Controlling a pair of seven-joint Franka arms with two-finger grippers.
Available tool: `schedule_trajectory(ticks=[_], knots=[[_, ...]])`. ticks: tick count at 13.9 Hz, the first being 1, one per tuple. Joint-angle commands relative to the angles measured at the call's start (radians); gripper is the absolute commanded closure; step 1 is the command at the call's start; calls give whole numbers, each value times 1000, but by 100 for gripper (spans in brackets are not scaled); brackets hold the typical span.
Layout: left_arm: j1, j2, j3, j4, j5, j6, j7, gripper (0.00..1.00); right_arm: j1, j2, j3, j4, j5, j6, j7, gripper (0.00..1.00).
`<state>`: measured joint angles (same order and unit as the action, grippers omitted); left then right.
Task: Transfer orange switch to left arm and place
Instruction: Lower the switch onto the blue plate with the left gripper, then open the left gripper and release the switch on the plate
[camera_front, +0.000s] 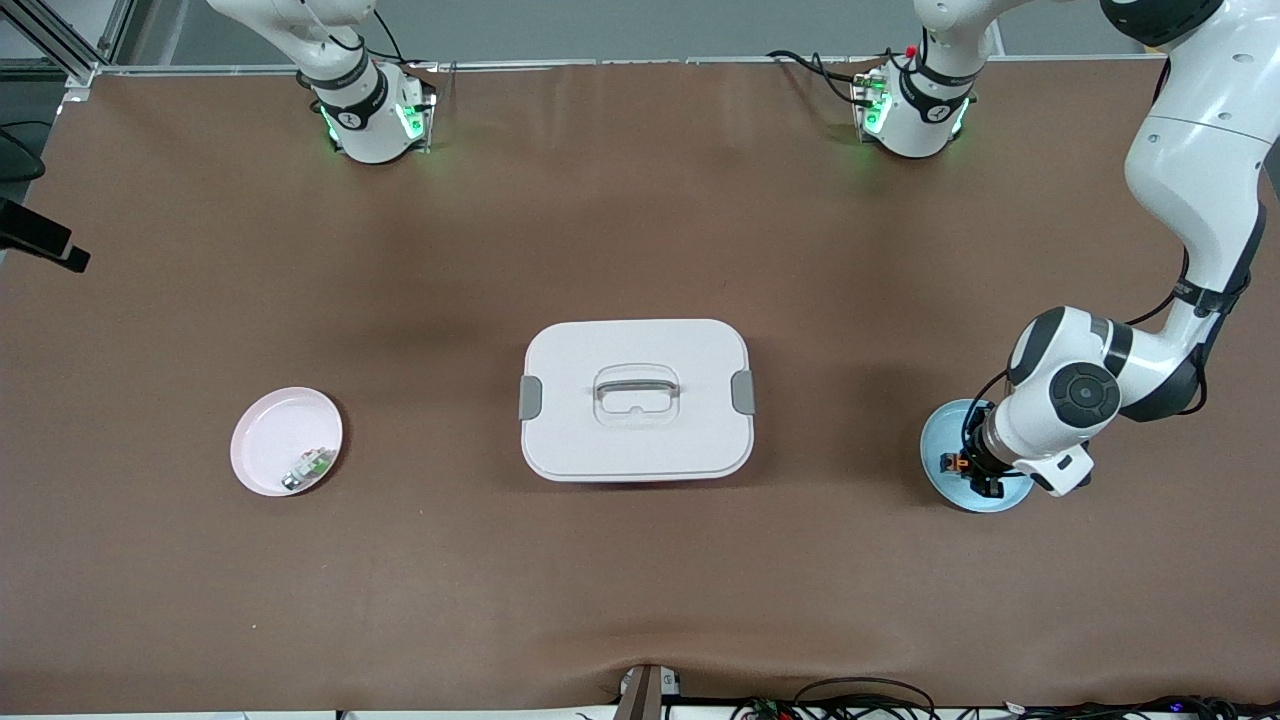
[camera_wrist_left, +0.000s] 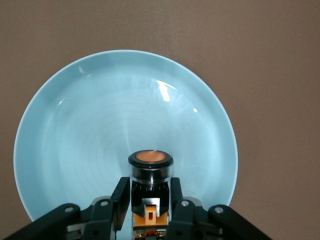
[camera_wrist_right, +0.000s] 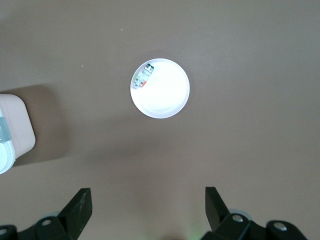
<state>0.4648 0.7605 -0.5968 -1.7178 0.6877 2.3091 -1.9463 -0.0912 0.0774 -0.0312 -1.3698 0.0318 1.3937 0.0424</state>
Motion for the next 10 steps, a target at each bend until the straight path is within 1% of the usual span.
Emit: schedule_trajectory(ticks=[1, 2, 3, 4, 5, 9, 10], knots=[[-17, -9, 8, 7, 30, 1, -19, 45, -15, -16, 11, -17, -7, -12, 11, 0], [-20, -10, 8, 10, 30, 1, -19, 35, -16, -15, 11, -17, -7, -12, 11, 0], [-25, -16, 8, 10, 30, 0, -19, 28, -16, -15, 11, -17, -9, -10, 10, 0], [-26, -24, 8, 10, 30, 0, -19, 17, -15, -15, 11, -17, -18, -7, 10, 0], [-23, -29, 5, 15, 30, 0, -19, 1, -13, -16, 11, -17, -23, -2, 10, 0], [-25, -56, -4, 61, 12, -11, -19, 0, -12, -15, 13, -15, -26, 16, 8, 0], [-23, -62, -18, 72, 12, -17, -19, 0, -12, -15, 13, -15, -26, 21, 8, 0]])
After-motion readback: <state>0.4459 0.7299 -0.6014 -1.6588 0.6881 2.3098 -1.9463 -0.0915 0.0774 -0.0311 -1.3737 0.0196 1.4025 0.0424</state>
